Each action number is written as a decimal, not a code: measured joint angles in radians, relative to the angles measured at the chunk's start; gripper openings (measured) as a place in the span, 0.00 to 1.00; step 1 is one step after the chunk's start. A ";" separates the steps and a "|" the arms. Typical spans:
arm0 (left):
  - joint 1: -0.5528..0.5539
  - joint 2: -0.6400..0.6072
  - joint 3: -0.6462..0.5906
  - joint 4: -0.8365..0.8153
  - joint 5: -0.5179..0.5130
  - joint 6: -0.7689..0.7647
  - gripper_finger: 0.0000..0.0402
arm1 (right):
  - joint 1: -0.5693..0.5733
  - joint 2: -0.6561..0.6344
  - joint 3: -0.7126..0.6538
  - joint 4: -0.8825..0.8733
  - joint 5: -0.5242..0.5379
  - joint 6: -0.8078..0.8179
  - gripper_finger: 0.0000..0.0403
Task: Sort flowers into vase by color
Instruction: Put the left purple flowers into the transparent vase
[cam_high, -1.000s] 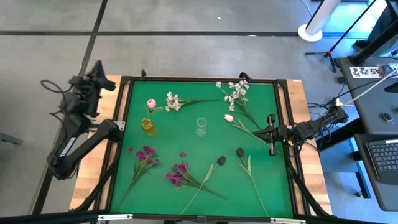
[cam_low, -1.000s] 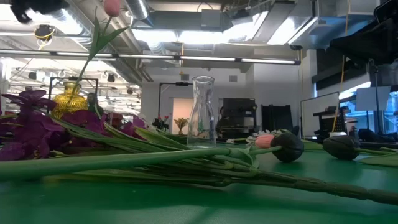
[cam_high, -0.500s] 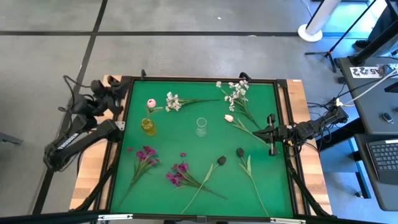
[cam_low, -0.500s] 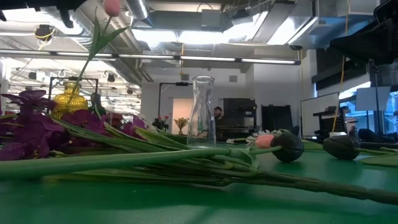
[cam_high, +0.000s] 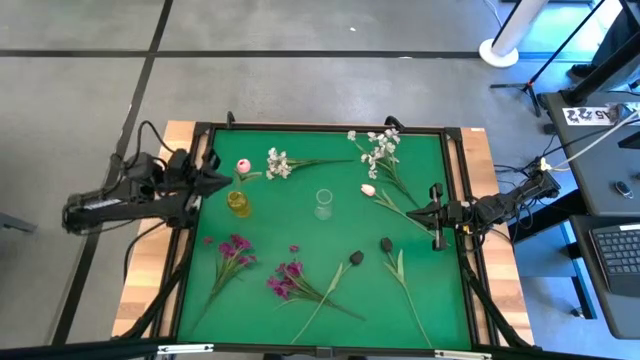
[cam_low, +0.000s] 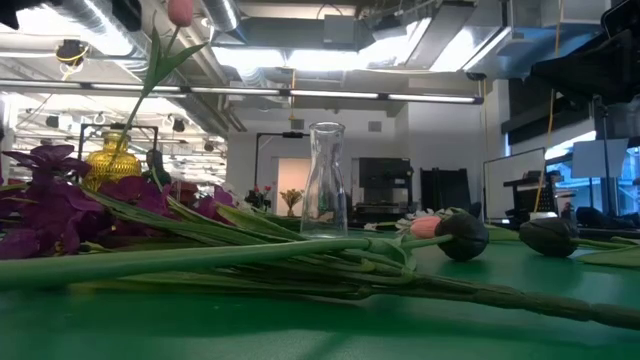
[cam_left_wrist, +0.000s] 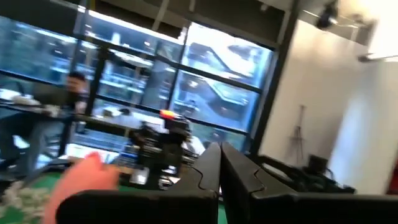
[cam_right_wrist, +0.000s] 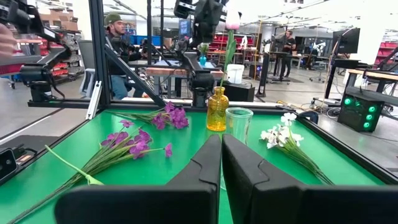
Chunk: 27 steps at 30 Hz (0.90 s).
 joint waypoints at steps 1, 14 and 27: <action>-0.022 0.000 0.013 -0.033 -0.004 0.012 0.00 | 0.000 0.000 0.000 0.000 0.000 0.000 0.04; -0.259 0.147 0.173 -0.581 -0.150 -0.073 0.00 | 0.000 0.000 0.000 0.000 0.000 0.000 0.04; -0.661 0.504 0.375 -0.874 -0.310 -0.356 0.00 | 0.000 0.000 0.000 0.000 0.000 0.000 0.04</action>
